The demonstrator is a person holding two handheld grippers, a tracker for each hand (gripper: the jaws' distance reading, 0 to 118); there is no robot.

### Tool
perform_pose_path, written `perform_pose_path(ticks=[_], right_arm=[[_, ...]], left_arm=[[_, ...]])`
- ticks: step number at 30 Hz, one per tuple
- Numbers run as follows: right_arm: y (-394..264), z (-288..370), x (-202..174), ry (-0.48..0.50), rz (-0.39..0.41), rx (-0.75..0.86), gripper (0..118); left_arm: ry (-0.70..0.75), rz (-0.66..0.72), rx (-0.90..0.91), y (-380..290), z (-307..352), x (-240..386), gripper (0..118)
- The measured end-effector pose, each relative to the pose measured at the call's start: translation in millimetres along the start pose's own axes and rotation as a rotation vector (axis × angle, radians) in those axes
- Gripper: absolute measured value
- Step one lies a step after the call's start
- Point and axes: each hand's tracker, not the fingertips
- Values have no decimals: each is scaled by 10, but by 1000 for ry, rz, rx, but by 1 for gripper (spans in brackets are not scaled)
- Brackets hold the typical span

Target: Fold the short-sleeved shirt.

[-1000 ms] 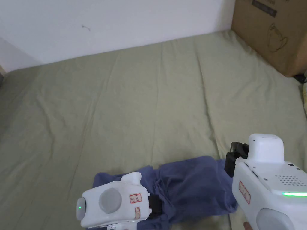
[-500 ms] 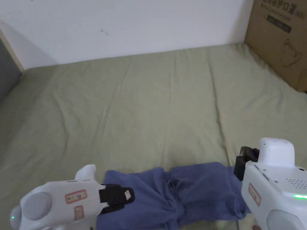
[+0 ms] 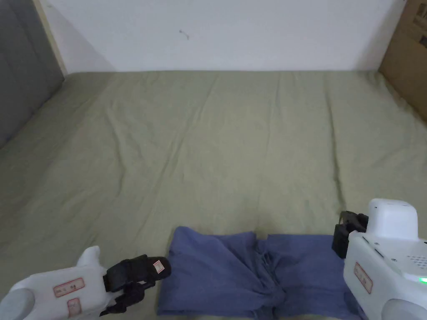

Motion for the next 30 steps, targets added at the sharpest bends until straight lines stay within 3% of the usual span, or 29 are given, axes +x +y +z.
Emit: perform_pose_path(ticks=[7,9,10,11,12,13,14,16,20,30], right_arm=[[-38,-31,-116,-4,50,-24,0],[-49,-47,-134,-4,52,-33,0],[-55,-57,-145,-5,56,-36,0],[-60,-69,-152,-6,61,-40,0],[-59,-82,-158,-7,65,-46,0],[-60,-92,-160,-5,67,-50,0],[-62,-97,-160,-5,65,-51,0],[-74,-116,-151,-2,59,-59,0],[-85,-165,-134,-7,52,-76,0],[-109,-174,-35,-18,26,-75,0]], left_arm=[[-49,29,-121,128,-610,-234,116],[-136,20,-124,189,-631,-235,116],[-164,46,-138,210,-640,-251,109],[-153,102,-138,235,-657,-281,85],[-62,114,-158,261,-700,-270,39],[59,42,-166,270,-746,-290,14],[59,-1,-180,261,-729,-326,14],[-75,89,-166,309,-615,-396,14],[-66,68,-136,400,-408,-417,13],[164,40,-10,688,571,-636,13]])
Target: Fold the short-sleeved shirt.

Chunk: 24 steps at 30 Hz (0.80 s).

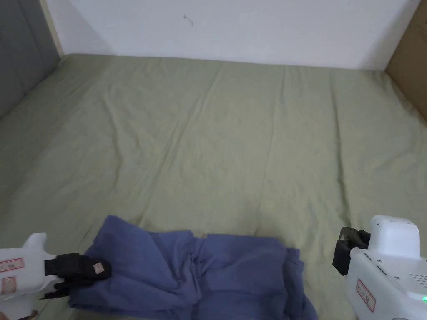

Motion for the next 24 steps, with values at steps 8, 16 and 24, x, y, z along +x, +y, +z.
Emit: perform_pose_path(ticks=[8,16,24], right_arm=[[-53,-13,106,4,-37,-11,0],[-69,20,359,10,-109,5,0],[-185,67,764,-44,-199,-8,0]], left_arm=[[162,-84,30,-103,122,684,13],[172,-446,56,-526,-205,2348,13],[106,-650,-200,-1176,-1587,2958,16]])
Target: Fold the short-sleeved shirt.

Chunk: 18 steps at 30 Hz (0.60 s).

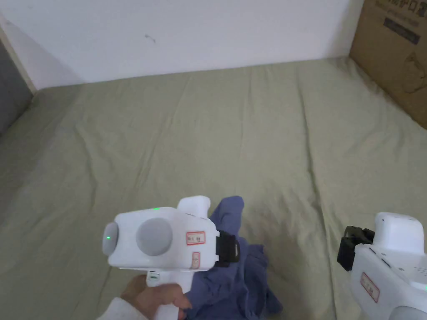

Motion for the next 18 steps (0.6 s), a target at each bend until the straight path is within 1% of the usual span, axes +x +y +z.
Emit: perform_pose_path(ticks=[1,2,4,5,9,10,11,12,13,15,16,17,18], right_arm=[[-1,1,56,-8,-14,-3,0],[-3,-4,108,-15,-25,-6,0],[-9,-11,194,-31,-39,-9,0],[-21,-17,235,-37,-43,-10,0],[-37,-49,353,-63,-66,-24,0],[-38,-58,374,-62,-76,-28,0],[-41,-64,387,-63,-82,-29,0],[-46,-68,392,-65,-85,-28,0],[-58,-71,382,-71,-80,-26,0],[-73,-90,356,-84,-56,-23,0],[-77,-100,348,-83,-54,-25,0],[-86,-104,340,-74,-57,-30,0],[-92,-108,335,-62,-63,-35,0]], left_arm=[[-14,-25,-40,-32,-178,45,31],[-41,-13,-79,-72,-331,70,50],[-103,19,-142,-152,-528,97,96],[-96,50,-164,-192,-566,96,100],[-99,71,-102,-214,-301,5,98],[-101,78,-78,-202,-179,-55,96],[-104,94,-34,-185,-53,-130,89],[-99,112,0,-167,70,-194,73],[-80,137,40,-156,172,-291,66],[4,173,57,-133,257,-483,48],[43,189,66,-130,236,-570,13],[93,220,52,-154,206,-660,3],[115,243,34,-176,168,-728,3]])
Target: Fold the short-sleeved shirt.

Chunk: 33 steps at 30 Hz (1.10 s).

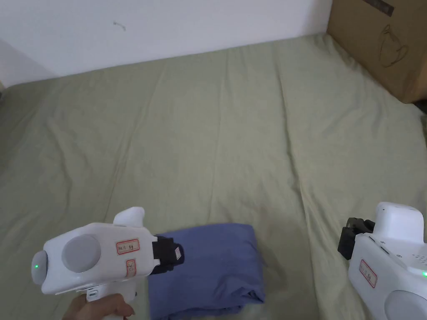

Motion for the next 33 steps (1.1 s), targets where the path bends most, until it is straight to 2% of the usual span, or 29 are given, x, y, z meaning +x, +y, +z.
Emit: perform_pose_path(ticks=[6,10,14,20,22,33], right_arm=[[-49,-23,-41,13,4,-18,0],[-50,-20,-32,13,7,-23,0],[-42,-17,22,5,-5,-25,0],[-58,-17,110,-9,-22,-33,0],[-62,-22,129,-11,-29,-37,0],[-83,-26,150,-13,-37,-56,0]], left_arm=[[-79,38,-113,-246,-422,75,3],[-121,-15,-147,-317,-584,370,3],[-87,-101,-162,-346,-697,637,3],[-84,-126,-154,-382,-672,879,3],[-79,-174,-144,-432,-675,964,3],[-143,-275,-279,-735,-1094,1336,3]])
